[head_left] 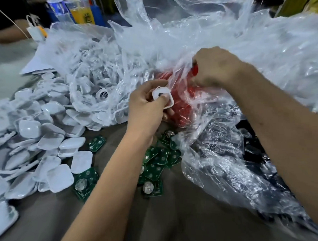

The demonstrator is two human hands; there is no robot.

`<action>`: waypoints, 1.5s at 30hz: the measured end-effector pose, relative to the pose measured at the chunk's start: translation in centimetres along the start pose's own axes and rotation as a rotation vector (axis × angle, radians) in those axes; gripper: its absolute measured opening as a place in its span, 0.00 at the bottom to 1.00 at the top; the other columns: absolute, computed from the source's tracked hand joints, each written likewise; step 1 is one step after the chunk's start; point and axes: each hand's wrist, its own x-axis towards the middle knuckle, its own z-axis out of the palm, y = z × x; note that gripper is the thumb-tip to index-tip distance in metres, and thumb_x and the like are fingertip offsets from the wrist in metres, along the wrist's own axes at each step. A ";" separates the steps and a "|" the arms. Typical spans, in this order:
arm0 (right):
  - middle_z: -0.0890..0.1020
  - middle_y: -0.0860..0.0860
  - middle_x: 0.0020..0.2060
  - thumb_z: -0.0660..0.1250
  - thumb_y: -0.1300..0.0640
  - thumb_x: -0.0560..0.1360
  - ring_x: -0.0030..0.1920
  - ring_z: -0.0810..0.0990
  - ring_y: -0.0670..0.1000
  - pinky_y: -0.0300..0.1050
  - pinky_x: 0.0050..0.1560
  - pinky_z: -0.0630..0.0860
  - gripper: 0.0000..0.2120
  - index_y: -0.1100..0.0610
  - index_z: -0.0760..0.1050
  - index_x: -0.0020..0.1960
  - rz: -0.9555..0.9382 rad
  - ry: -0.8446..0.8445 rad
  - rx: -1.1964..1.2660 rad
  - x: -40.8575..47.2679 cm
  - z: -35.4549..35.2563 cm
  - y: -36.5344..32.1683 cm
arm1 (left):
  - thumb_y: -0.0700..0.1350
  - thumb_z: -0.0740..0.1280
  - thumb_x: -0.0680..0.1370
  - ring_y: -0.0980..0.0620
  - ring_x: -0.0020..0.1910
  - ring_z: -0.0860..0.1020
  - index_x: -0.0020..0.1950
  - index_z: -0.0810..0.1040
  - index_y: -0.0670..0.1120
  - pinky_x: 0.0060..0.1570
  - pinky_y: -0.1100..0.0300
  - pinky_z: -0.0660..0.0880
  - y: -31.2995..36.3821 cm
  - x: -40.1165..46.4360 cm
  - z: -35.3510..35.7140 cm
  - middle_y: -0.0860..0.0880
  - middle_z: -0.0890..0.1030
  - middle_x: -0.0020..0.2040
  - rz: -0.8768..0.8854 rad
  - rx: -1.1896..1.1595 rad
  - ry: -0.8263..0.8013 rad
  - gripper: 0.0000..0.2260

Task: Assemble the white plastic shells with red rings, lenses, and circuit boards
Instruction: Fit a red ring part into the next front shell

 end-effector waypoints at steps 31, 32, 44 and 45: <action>0.80 0.47 0.31 0.69 0.57 0.78 0.29 0.76 0.46 0.38 0.29 0.71 0.07 0.60 0.82 0.44 -0.189 0.295 0.848 -5.0 1.4 -3.2 | 0.34 0.61 0.82 0.49 0.27 0.77 0.50 0.84 0.48 0.24 0.63 0.71 -0.2 0.2 -5.3 0.36 0.83 0.44 -0.022 -0.141 0.043 0.14; 0.79 0.45 0.29 0.70 0.59 0.78 0.27 0.74 0.44 0.37 0.28 0.69 0.06 0.59 0.81 0.43 -0.212 0.195 0.921 -5.5 2.7 -4.0 | 0.34 0.61 0.81 0.49 0.26 0.77 0.51 0.84 0.47 0.24 0.63 0.71 -0.1 0.1 -5.3 0.37 0.83 0.43 -0.026 -0.132 0.034 0.13; 0.87 0.47 0.37 0.72 0.63 0.79 0.32 0.82 0.40 0.28 0.32 0.75 0.08 0.65 0.84 0.56 -0.220 0.088 1.538 -5.9 8.7 -4.9 | 0.38 0.72 0.78 0.54 0.28 0.68 0.40 0.68 0.48 0.22 0.66 0.56 0.3 -0.6 -5.5 0.49 0.74 0.36 -0.107 -0.192 -0.250 0.15; 0.86 0.46 0.35 0.72 0.64 0.79 0.30 0.81 0.39 0.28 0.31 0.74 0.08 0.66 0.83 0.56 -0.221 0.086 1.554 -6.0 8.8 -5.0 | 0.36 0.72 0.77 0.54 0.28 0.68 0.39 0.67 0.48 0.21 0.66 0.57 0.4 -0.5 -5.6 0.48 0.74 0.36 -0.105 -0.208 -0.255 0.15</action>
